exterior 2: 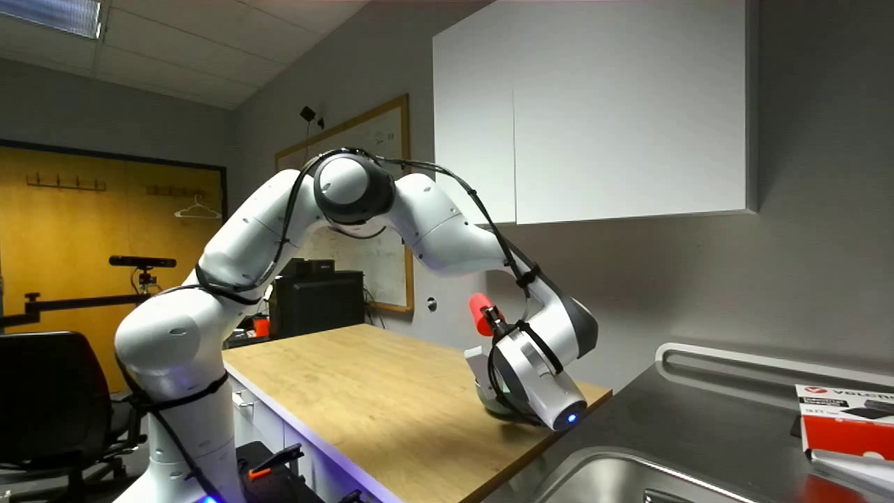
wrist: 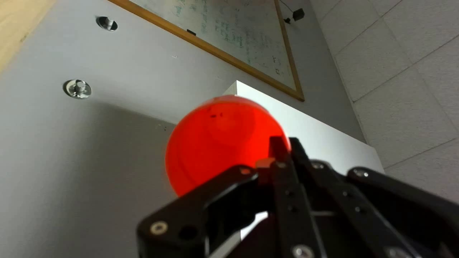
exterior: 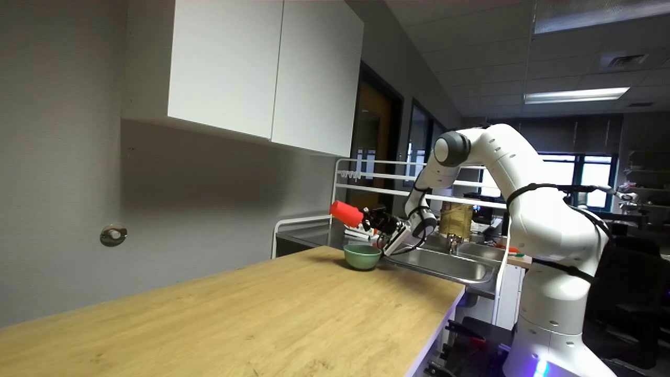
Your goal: Pour the beans from the cup into the bowl
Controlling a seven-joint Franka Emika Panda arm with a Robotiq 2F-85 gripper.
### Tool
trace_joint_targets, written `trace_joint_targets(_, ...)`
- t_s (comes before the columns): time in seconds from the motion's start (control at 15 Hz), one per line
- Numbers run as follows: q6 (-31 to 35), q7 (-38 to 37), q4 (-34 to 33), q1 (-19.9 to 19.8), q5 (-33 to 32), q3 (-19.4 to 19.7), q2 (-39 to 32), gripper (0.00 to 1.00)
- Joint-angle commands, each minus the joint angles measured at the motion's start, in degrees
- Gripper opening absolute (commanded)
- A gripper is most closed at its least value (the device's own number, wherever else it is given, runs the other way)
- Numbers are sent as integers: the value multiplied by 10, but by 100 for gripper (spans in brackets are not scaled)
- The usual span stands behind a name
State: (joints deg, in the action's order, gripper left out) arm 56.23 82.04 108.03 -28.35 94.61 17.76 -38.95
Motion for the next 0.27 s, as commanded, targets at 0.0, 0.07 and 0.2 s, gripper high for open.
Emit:
trace_joint_targets(0.0,-20,7,-27,-1,4,0,-20,1)
trace_joint_targets(0.07,-19,8,-29,0,1,1,-22,1)
trace_joint_targets(0.2,-20,8,-33,1,0,2,-26,1)
